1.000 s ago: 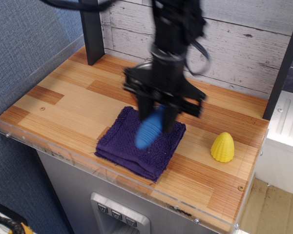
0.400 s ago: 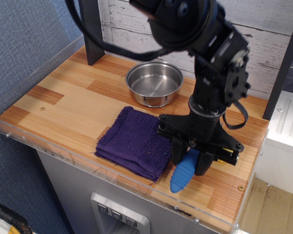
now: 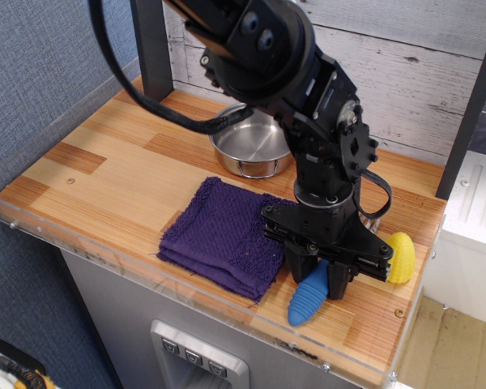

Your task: Move the fork to the right of the towel.

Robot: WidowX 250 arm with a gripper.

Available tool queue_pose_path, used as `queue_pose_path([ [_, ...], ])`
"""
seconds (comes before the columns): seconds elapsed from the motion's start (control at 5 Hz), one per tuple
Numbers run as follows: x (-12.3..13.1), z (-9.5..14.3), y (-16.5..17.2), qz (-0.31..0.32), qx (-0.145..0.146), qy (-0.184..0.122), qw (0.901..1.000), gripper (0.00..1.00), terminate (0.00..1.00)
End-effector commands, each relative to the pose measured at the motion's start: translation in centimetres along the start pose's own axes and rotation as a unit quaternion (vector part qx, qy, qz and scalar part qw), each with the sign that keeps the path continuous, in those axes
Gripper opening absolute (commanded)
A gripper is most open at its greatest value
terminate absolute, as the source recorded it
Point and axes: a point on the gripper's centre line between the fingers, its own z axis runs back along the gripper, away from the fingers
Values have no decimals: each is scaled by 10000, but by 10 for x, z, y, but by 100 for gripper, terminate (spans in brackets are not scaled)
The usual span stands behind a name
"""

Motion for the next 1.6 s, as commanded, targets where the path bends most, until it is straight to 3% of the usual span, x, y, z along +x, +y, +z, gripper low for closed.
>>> queue_pose_path([
  [0.0, 4, 4, 3, 176, 221, 100, 9996, 0, 0],
  [0.2, 3, 18, 3, 180, 316, 96, 9993, 100, 0],
  [0.4, 11, 68, 14, 291, 291, 11, 9992, 100, 0],
  [0.8, 36, 169, 51, 643, -125, -678, 9955, 100, 0],
  [1.0, 54, 208, 79, 833, 274, -607, 9943, 100, 0],
  [1.2, 68, 183, 111, 731, 617, -78, 9954, 100, 0],
  [1.4, 76, 162, 121, 518, 905, 459, 9935, 100, 0],
])
